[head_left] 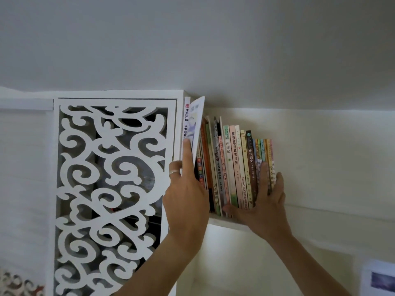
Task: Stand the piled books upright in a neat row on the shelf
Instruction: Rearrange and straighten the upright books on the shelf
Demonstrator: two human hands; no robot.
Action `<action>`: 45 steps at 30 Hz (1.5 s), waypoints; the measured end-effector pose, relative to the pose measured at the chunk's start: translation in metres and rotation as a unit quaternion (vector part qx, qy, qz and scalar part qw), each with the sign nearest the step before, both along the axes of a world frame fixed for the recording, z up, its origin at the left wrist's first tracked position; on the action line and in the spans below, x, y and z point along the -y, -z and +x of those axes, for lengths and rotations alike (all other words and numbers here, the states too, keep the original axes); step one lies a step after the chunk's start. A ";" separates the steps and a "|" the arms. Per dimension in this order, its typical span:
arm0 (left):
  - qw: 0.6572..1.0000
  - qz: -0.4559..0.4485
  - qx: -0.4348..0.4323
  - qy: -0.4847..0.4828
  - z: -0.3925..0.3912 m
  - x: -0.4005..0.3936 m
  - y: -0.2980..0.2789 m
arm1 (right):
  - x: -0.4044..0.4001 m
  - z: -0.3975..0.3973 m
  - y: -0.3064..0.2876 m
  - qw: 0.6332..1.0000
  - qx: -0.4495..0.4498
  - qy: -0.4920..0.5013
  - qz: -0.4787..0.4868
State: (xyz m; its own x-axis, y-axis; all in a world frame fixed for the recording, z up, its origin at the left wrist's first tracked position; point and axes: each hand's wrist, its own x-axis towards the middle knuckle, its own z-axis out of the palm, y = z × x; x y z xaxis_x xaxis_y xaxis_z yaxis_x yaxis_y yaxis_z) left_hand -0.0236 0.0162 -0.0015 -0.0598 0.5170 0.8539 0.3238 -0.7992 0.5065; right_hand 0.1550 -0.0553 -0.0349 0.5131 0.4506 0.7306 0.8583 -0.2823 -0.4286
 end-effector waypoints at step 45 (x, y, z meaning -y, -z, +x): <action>0.979 0.107 0.131 0.112 -0.054 0.029 0.016 | -0.091 -0.050 0.006 0.954 0.121 0.209 0.181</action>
State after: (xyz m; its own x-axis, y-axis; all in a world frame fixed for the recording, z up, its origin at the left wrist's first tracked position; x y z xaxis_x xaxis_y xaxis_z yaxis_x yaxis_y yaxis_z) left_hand -0.0773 -0.0133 -0.0170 -0.1969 0.3537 0.9144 0.0093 -0.9319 0.3625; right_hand 0.1053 0.0357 -0.0412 0.3892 -0.0597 0.9192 0.7898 -0.4920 -0.3663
